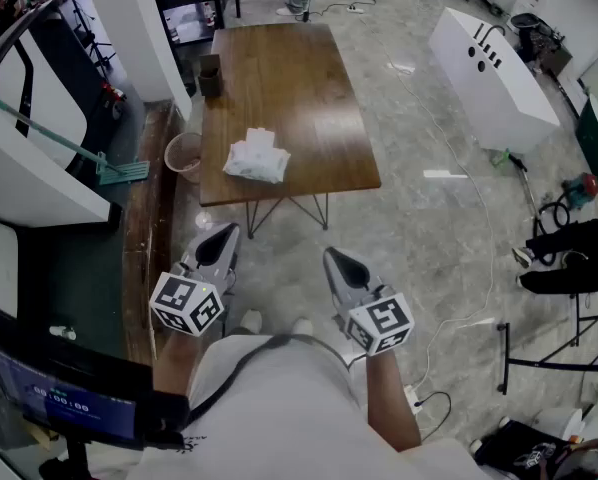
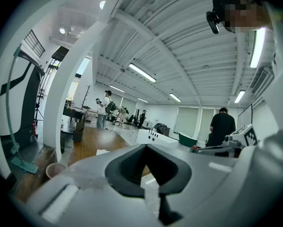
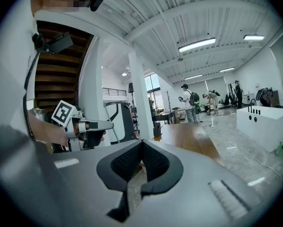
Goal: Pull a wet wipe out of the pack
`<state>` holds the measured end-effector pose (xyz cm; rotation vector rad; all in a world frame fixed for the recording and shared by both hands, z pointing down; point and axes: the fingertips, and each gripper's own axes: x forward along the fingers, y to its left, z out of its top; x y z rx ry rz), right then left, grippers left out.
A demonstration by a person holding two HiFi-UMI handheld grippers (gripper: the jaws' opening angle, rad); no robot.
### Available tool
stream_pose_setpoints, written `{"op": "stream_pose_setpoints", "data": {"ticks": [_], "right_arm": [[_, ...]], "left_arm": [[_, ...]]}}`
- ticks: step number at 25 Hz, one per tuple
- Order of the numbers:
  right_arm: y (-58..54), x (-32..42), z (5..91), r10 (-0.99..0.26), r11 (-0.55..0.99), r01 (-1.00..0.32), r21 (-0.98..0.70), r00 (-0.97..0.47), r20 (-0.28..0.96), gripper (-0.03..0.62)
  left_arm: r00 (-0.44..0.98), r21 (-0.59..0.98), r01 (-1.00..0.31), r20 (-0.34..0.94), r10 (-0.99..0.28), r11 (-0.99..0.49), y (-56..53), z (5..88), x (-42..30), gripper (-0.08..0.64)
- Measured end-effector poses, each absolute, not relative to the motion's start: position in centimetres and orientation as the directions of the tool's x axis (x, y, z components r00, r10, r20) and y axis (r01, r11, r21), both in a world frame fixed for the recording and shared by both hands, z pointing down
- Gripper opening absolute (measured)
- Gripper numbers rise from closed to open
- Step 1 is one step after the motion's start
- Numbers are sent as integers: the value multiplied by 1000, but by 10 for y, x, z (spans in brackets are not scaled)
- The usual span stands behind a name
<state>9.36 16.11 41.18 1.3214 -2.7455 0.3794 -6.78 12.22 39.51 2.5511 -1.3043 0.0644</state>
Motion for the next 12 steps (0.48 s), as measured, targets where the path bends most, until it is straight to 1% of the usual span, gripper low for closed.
{"op": "stream_pose_setpoints", "data": {"ticks": [4,12], "right_arm": [[156,103,412,-742,626,-755,-192,-653,151,6],[167,130,422,-722,636,-737,-230,-673,159,6]], "left_arm": [[582,222,-808,155,-798,-546,117,396,-52,5],[589,232,-802,149,-794,-551,122,397,-14,5]]}}
